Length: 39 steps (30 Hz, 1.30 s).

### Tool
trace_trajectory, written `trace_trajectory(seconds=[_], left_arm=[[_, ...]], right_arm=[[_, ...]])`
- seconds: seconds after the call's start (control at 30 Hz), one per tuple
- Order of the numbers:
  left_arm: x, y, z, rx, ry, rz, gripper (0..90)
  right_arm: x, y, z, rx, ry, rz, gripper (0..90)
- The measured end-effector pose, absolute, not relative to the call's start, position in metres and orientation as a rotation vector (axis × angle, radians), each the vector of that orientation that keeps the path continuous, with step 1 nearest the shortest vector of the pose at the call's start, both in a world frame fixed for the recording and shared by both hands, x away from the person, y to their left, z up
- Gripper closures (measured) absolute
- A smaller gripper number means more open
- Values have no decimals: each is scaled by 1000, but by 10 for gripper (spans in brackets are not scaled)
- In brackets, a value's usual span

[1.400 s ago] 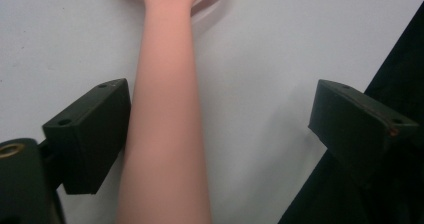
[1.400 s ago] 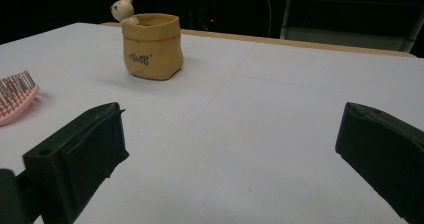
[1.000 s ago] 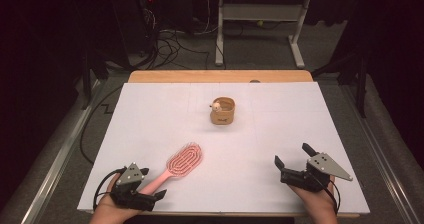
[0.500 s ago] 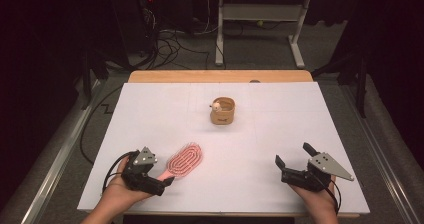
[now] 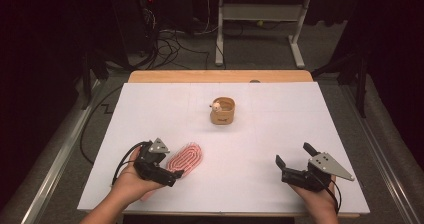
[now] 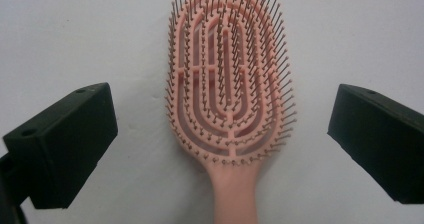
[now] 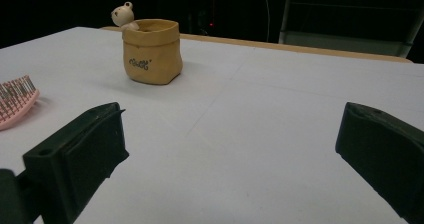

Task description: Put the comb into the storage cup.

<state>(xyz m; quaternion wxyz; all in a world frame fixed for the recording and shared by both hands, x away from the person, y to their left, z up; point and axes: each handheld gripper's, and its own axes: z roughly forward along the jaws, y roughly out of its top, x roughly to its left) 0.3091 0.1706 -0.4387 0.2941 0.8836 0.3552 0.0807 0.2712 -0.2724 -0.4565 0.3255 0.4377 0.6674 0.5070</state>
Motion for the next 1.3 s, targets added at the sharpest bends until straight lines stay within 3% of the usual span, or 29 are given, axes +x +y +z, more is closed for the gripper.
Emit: trace_trajectory(seconds=[1.3], left_arm=[[331,137,-442,2564,935,175,25]], right_arm=[[271,-273,-457,1156,1750,1325,2]])
